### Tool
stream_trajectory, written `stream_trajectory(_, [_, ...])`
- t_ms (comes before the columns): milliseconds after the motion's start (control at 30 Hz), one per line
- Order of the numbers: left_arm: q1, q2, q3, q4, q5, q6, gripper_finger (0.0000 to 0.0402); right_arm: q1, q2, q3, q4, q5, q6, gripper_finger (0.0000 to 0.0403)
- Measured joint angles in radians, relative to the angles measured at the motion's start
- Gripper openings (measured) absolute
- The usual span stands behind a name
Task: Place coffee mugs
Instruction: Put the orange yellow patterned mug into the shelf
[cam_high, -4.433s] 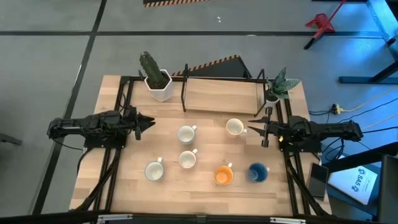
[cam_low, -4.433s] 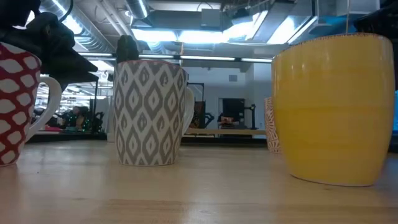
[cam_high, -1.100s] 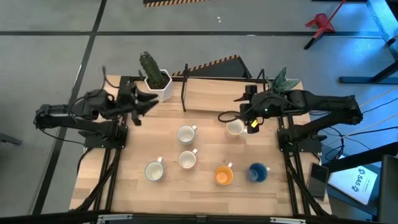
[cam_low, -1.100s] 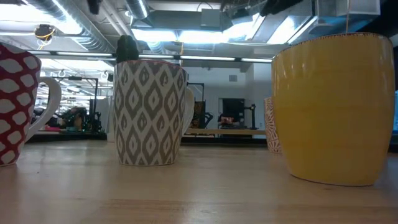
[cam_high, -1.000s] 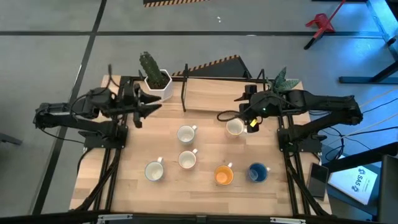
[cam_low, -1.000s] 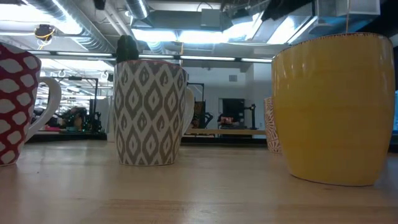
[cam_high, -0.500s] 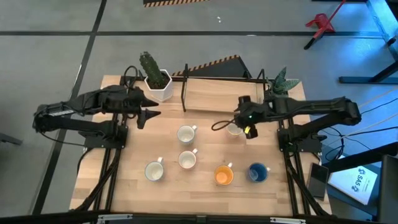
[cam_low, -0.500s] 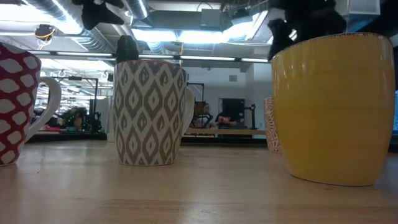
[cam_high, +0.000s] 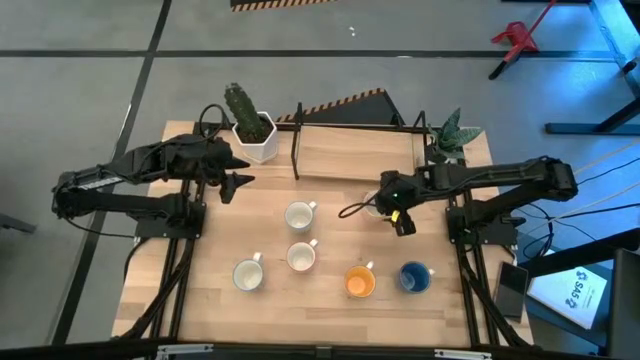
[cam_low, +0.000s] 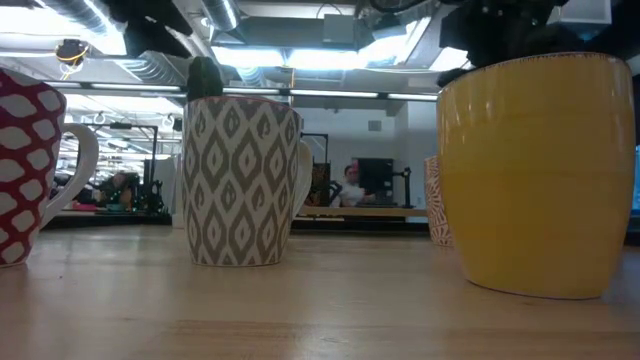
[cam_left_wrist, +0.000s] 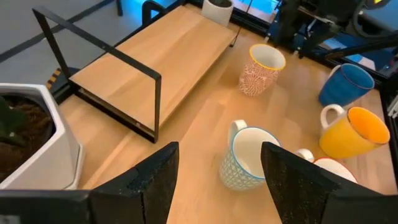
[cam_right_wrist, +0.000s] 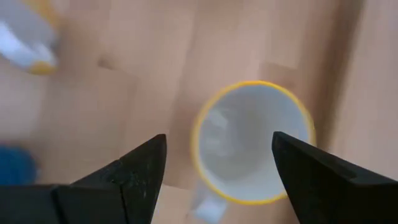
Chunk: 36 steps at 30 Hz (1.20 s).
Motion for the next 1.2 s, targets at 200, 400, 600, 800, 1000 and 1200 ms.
stream_trajectory(200, [0.000, 0.000, 0.000, -0.015, -0.012, 0.000, 0.0222, 0.063, 0.058, 0.000, -0.001, 0.098, -0.027, 0.0280])
stream_trajectory(400, [0.000, 0.000, 0.000, -0.039, -0.060, 0.001, 0.0222, 0.081, 0.159, 0.000, -0.018, 0.135, -0.047, 0.0280])
stream_trajectory(600, [0.000, 0.000, 0.000, -0.053, -0.097, 0.001, 0.0222, 0.078, 0.203, 0.000, -0.042, 0.146, -0.048, 0.0209])
stream_trajectory(800, [0.000, 0.000, 0.000, -0.054, -0.146, 0.001, 0.0222, 0.078, 0.202, 0.000, -0.063, 0.135, -0.023, 0.0037])
stream_trajectory(1000, [0.000, 0.000, 0.000, -0.055, -0.162, 0.001, 0.0222, 0.077, 0.202, 0.013, -0.081, 0.070, 0.004, 0.0009])
stream_trajectory(1200, [0.000, 0.000, 0.000, -0.056, -0.162, 0.001, 0.0222, 0.077, 0.202, 0.104, -0.101, 0.051, -0.013, 0.0005])
